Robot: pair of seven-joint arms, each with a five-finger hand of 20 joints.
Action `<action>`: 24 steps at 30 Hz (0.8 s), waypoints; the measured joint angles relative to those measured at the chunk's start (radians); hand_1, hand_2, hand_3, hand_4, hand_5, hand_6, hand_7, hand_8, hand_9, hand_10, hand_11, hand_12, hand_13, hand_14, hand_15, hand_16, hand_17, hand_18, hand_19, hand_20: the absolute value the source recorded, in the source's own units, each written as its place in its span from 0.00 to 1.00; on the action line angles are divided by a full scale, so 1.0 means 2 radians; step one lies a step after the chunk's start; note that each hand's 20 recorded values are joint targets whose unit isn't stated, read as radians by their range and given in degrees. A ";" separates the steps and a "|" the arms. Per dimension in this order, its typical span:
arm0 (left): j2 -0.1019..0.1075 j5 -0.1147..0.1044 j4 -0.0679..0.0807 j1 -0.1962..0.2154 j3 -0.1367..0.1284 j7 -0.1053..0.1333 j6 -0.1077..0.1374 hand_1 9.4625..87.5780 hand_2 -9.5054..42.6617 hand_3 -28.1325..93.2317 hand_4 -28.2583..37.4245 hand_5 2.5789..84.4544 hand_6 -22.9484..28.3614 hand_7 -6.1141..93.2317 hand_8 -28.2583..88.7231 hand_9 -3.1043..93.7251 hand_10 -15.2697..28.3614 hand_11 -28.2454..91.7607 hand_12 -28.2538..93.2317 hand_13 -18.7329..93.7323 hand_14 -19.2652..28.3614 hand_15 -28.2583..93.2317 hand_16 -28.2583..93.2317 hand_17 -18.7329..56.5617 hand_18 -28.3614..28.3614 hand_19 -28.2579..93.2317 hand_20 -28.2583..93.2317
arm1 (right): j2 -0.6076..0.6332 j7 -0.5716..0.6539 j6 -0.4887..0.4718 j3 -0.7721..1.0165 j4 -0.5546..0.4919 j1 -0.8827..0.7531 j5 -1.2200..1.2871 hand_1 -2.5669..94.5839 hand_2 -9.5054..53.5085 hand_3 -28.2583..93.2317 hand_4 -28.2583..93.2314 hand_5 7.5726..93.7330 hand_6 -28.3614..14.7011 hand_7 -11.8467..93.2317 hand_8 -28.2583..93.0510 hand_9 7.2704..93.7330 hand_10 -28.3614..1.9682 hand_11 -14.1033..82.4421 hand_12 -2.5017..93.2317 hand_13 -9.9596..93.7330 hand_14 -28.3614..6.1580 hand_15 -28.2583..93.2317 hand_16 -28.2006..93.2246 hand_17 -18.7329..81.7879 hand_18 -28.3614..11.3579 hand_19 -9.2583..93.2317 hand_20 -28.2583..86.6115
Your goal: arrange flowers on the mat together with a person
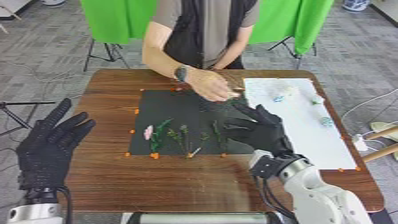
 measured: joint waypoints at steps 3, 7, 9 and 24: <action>0.000 0.000 0.000 0.000 0.001 0.000 0.000 0.11 0.32 0.85 0.00 0.42 0.61 0.15 0.17 0.44 0.85 0.43 0.32 0.44 1.00 0.63 0.16 0.19 1.00 0.77 0.10 | 0.003 -0.004 0.006 0.001 -0.001 -0.001 -0.002 0.14 0.34 0.88 0.00 0.38 0.65 0.21 0.13 0.50 0.32 0.27 0.14 0.50 0.14 0.51 0.32 0.23 0.15 0.57 0.38; 0.000 0.000 0.000 -0.001 0.002 -0.001 0.000 0.11 0.32 0.85 0.00 0.42 0.60 0.15 0.17 0.44 0.85 0.43 0.33 0.44 1.00 0.63 0.16 0.19 1.00 0.77 0.11 | 0.005 -0.007 0.013 0.002 -0.002 -0.002 -0.002 0.14 0.34 0.88 0.00 0.38 0.65 0.21 0.13 0.51 0.32 0.27 0.15 0.50 0.14 0.52 0.32 0.23 0.15 0.57 0.38; 0.000 0.000 0.000 -0.001 0.003 -0.001 0.000 0.11 0.32 0.85 0.00 0.42 0.61 0.15 0.17 0.44 0.85 0.43 0.33 0.44 1.00 0.63 0.16 0.19 1.00 0.77 0.12 | 0.005 -0.007 0.014 0.002 -0.002 -0.002 -0.002 0.14 0.34 0.88 0.00 0.38 0.65 0.21 0.13 0.51 0.32 0.28 0.15 0.50 0.15 0.53 0.32 0.23 0.15 0.57 0.38; 0.004 0.000 0.000 -0.004 0.009 -0.001 0.005 0.12 0.32 0.85 0.00 0.42 0.61 0.15 0.17 0.44 0.85 0.43 0.33 0.44 1.00 0.64 0.16 0.19 1.00 0.76 0.14 | 0.019 -0.021 0.052 -0.004 -0.003 -0.002 -0.016 0.16 0.34 0.90 0.00 0.40 0.64 0.21 0.13 0.53 0.30 0.30 0.15 0.53 0.15 0.58 0.31 0.24 0.16 0.60 0.39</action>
